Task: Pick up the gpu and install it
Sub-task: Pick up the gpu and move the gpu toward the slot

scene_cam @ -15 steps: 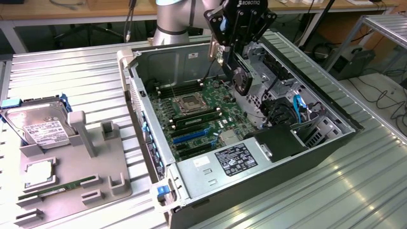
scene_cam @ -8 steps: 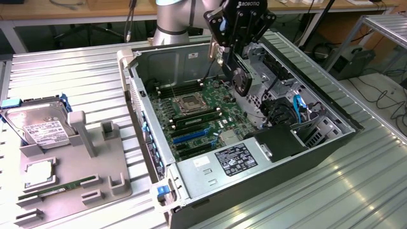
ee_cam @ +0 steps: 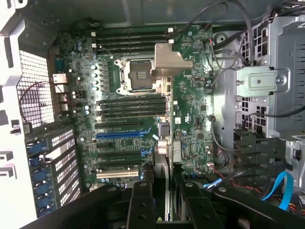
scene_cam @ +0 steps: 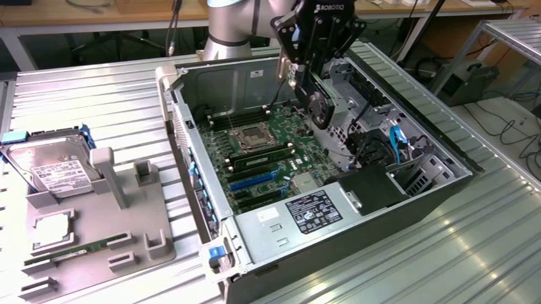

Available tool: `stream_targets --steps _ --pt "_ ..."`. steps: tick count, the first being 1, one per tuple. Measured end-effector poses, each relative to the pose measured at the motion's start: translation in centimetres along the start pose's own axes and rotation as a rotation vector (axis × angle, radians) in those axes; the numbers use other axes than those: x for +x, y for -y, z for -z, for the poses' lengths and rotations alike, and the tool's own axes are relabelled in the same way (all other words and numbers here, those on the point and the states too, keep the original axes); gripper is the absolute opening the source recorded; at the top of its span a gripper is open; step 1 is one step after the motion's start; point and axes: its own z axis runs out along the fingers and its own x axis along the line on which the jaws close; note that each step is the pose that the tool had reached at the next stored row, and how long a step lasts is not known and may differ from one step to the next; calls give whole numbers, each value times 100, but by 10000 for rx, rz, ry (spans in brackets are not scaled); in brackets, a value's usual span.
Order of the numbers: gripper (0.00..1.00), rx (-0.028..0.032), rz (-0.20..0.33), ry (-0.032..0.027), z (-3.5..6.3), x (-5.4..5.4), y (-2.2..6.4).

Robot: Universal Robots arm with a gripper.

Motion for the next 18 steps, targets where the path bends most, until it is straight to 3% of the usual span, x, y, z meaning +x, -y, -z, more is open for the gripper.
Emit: stream_targets --steps 18 --pt "26 0 1 1 -63 4 -49"
